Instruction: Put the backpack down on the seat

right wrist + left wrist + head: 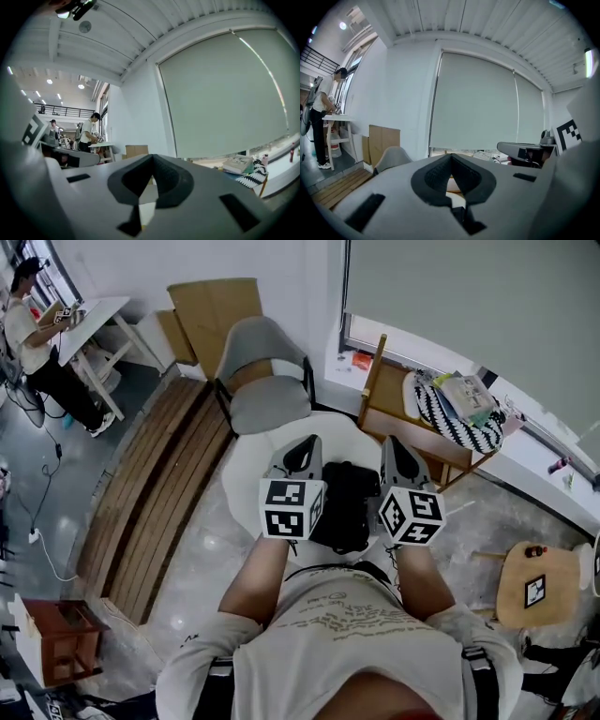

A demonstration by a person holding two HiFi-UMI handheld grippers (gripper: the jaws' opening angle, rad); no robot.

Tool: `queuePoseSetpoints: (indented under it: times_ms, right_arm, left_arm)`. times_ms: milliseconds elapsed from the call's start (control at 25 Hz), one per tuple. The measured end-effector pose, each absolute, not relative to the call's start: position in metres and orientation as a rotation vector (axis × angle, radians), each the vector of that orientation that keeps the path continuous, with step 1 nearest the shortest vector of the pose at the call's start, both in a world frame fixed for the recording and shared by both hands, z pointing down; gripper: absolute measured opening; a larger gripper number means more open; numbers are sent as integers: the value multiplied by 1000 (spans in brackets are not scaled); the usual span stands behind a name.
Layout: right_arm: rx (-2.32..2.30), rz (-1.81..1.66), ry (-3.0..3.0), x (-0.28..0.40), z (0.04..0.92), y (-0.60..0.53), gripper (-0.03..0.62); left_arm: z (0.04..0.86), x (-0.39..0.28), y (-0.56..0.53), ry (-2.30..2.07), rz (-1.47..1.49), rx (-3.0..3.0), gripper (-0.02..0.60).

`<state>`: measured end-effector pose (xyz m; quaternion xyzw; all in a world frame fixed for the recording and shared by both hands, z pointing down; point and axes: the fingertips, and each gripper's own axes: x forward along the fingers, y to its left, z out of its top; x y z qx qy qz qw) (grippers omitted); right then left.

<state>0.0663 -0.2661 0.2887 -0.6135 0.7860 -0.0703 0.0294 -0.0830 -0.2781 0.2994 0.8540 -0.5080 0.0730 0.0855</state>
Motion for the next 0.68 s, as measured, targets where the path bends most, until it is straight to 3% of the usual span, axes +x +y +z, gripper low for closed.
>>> queuePoseSetpoints:
  times_ms: [680]
  right_arm:
    - [-1895, -213, 2439, 69, 291, -250, 26]
  left_arm:
    - [300, -71, -269, -1455, 233, 2571, 20]
